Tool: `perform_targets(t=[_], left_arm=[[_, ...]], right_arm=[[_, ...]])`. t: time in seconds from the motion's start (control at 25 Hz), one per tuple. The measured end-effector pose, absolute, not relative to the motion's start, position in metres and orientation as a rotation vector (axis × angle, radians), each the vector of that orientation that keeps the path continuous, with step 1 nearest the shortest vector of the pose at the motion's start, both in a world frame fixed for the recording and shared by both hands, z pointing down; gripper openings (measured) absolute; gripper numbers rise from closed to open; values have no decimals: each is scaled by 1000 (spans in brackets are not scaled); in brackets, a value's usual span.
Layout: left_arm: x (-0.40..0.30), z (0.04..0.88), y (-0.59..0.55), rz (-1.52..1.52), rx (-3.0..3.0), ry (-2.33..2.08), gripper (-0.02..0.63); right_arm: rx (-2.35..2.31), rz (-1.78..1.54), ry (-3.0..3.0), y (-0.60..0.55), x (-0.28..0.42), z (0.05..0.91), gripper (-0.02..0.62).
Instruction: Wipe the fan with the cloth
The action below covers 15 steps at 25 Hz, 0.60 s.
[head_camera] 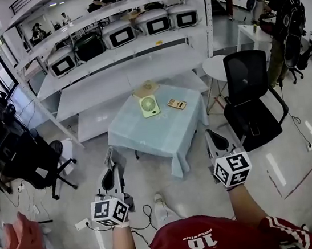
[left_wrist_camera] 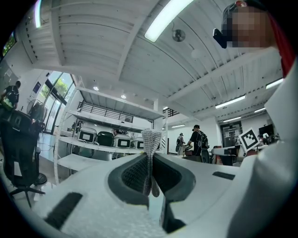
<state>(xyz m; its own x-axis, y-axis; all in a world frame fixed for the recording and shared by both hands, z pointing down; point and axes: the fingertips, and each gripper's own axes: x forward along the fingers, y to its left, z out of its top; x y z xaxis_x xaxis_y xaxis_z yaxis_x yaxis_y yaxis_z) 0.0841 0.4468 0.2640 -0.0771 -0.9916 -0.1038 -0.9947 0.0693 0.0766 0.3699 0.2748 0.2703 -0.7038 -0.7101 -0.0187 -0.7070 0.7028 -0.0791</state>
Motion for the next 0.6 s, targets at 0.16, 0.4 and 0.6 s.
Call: perform_targets(t=[0.16, 0.4, 0.6], left_arm=[[69, 272, 438, 192, -2117, 2310, 21], [30, 293, 405, 196, -2165, 2371, 23], [-22, 302, 364, 209, -2186, 2422, 23]], right_arm=[[-1198, -131, 2890, 259, 348, 284, 5], [-1223, -147, 2948, 222, 306, 297, 5], [-1213, -191, 2949, 185, 255, 298, 5]])
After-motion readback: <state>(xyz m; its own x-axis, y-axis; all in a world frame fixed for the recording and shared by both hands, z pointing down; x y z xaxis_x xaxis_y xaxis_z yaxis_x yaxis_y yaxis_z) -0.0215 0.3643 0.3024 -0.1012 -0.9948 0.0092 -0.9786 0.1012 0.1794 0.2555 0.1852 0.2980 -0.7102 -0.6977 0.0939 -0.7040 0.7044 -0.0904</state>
